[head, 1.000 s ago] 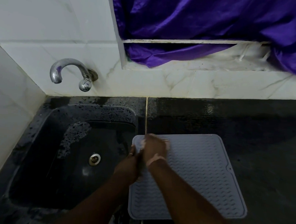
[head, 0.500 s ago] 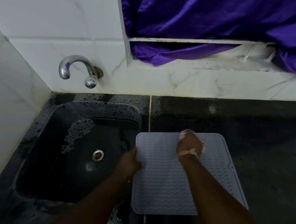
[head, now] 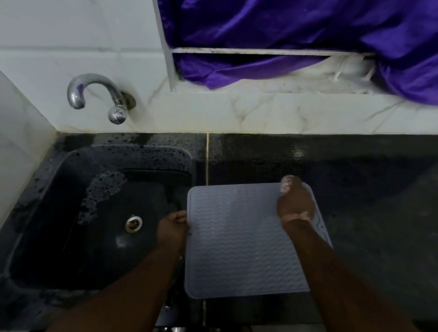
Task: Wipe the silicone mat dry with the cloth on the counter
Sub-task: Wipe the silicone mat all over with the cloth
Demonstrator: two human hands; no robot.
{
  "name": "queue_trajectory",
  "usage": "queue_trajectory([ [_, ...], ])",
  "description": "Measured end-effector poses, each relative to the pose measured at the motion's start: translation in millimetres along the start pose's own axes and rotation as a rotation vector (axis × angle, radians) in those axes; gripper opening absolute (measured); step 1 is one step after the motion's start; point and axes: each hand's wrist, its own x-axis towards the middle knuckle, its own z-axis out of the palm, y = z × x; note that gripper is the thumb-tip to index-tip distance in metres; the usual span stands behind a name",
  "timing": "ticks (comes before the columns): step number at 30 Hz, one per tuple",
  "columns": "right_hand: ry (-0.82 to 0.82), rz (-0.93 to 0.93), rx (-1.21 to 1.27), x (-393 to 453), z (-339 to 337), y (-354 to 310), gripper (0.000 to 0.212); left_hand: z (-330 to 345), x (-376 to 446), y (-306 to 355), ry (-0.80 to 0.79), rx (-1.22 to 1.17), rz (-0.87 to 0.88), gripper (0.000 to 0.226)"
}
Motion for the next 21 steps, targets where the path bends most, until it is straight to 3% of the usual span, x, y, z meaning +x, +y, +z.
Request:
queue_trajectory([
  [3, -0.056, 0.098, -0.220, -8, 9, 8, 0.031, -1, -2, -6, 0.028, 0.025, -0.027, 0.026],
  [6, -0.118, -0.108, -0.383, -58, 42, -38, 0.021, -3, 3, -7, 0.015, 0.045, -0.033, 0.021],
  [9, -0.348, -0.446, -0.251, -126, 73, -97, 0.016, -5, 7, -5, -0.001, 0.113, -0.045, 0.018],
  [12, -0.745, -0.484, 0.046, -127, 68, -123, 0.022, -8, 12, -8, -0.003, 0.155, -0.003, 0.020],
  [14, -0.845, -0.376, 0.255, -96, 40, -110, 0.024, -8, 13, -7, -0.025, 0.079, -0.032, 0.020],
  [16, -0.795, -0.150, 0.439, -60, 9, -75, 0.025, -5, 14, -3, -0.015, 0.064, -0.083, 0.017],
  [19, -0.519, 0.297, 0.648, -17, -35, -7, 0.036, 5, 13, -3, 0.049, 0.190, -0.012, 0.018],
  [21, -0.367, 0.399, 0.468, 3, -57, 35, 0.046, 11, 10, -6, 0.098, 0.252, 0.065, 0.014],
])
